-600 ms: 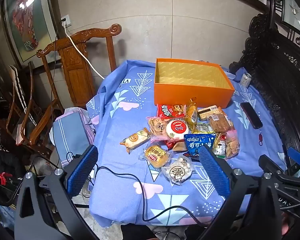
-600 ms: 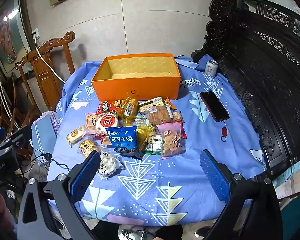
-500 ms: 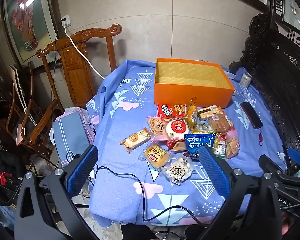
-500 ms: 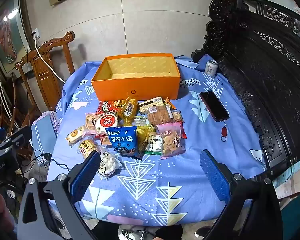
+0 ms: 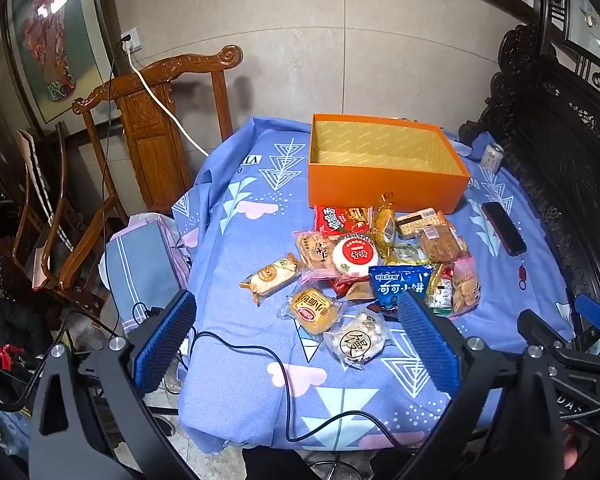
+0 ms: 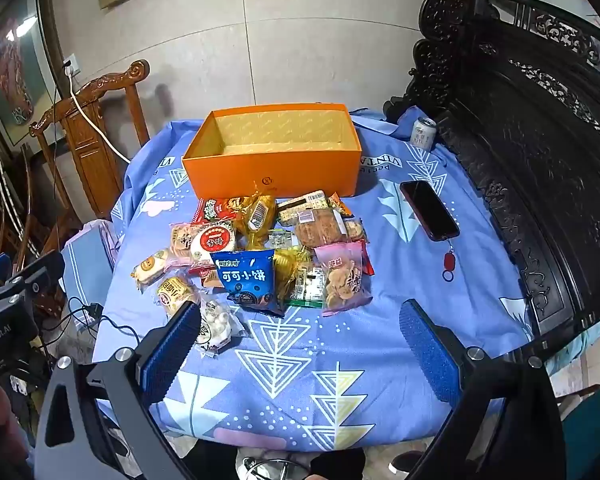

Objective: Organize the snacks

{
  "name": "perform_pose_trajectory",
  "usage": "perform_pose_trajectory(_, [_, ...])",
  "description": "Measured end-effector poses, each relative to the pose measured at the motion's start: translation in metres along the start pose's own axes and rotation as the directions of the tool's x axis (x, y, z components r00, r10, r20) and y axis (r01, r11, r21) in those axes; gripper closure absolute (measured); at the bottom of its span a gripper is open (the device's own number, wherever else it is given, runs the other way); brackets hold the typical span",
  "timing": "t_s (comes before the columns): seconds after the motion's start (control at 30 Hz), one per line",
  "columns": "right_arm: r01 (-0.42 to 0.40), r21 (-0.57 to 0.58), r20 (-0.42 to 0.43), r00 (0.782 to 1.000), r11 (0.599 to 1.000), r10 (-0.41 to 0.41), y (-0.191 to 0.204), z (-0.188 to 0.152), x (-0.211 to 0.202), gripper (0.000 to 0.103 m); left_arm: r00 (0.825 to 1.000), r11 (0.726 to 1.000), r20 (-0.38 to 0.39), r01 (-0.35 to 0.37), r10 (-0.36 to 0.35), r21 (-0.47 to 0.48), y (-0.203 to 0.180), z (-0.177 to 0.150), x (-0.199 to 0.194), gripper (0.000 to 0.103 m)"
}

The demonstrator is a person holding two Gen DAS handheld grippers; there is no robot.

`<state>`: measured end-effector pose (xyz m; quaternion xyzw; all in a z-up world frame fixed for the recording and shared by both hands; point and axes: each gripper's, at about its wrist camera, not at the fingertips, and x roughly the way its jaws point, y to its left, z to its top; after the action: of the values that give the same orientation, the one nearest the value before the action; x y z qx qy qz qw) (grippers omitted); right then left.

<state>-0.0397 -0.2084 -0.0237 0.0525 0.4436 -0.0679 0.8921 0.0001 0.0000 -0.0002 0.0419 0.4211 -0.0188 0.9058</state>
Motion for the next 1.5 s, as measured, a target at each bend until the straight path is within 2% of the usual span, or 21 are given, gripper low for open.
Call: perform_pose_trajectory(1.5, [0.000, -0.003, -0.008, 1.000, 1.000, 0.000, 0.0017, 0.0032, 0.0056, 0.003, 1.000, 1.000, -0.006, 0.004, -0.004, 0.006, 0.0004, -0.0013, 0.0041, 0.004])
